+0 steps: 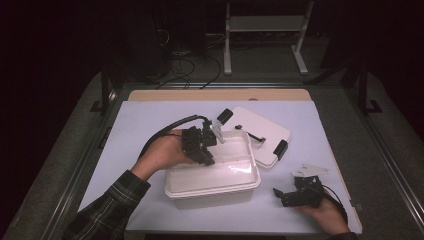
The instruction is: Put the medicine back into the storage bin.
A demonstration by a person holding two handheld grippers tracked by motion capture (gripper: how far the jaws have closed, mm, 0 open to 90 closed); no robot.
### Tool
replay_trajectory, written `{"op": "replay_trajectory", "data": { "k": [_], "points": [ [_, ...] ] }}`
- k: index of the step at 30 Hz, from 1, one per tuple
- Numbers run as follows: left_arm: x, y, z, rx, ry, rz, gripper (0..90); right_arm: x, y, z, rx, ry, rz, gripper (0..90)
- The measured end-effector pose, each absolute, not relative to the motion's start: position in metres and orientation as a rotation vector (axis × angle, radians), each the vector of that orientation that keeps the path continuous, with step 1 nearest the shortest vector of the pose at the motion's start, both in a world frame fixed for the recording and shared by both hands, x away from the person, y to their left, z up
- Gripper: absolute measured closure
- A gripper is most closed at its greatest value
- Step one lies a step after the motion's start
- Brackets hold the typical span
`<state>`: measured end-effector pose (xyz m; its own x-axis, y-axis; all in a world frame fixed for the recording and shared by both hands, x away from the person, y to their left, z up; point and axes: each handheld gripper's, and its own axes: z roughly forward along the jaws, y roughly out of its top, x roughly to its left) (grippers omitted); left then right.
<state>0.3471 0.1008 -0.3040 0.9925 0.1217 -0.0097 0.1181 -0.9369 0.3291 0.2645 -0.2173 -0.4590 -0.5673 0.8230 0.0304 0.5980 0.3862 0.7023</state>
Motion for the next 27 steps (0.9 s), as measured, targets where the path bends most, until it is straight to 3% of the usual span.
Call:
{"op": "replay_trajectory", "data": {
  "k": [8,27],
  "points": [
    [0.345,0.100,-0.305,2.805,0.152,0.032,88.2,0.265,-0.217,-0.459,1.241,2.327,0.977,5.6],
    [0.341,0.105,-0.279,2.745,0.159,0.073,88.4,0.264,-0.217,-0.459,1.240,2.327,0.978,5.5]
  ]
}}
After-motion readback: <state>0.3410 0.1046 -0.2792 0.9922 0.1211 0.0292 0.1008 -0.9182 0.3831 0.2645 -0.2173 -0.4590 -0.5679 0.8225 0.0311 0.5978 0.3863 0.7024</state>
